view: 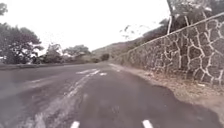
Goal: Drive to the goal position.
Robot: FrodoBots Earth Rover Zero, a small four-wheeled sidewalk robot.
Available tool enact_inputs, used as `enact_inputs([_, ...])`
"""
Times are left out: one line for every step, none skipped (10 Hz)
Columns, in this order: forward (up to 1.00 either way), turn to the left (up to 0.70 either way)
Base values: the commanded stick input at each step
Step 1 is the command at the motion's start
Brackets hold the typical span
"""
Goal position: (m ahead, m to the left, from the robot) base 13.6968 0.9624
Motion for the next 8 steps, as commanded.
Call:
enact_inputs([0.5, 0.0])
enact_inputs([0.5, 0.0])
enact_inputs([0.5, 0.0])
enact_inputs([0.5, 0.0])
enact_inputs([0.5, 0.0])
enact_inputs([0.5, 0.0])
enact_inputs([0.5, 0.0])
enact_inputs([0.5, 0.0])
